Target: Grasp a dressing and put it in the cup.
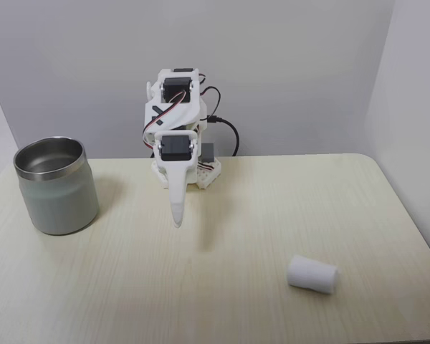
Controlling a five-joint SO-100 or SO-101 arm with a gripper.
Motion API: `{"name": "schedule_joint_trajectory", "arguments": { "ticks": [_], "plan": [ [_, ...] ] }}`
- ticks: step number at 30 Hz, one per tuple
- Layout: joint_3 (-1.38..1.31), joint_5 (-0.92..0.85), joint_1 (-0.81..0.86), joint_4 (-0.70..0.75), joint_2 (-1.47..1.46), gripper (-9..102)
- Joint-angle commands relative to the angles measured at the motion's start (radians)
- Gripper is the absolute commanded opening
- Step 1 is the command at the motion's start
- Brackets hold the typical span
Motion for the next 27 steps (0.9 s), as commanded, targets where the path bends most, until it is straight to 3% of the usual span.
{"name": "schedule_joint_trajectory", "arguments": {
  "ticks": [1,21,27],
  "plan": [
    [0.003,-0.009,0.017,-0.011,-0.005,0],
    [0.006,-0.005,0.023,-0.006,-0.005,0],
    [0.103,-0.002,0.025,0.078,-0.005,0]
  ]
}}
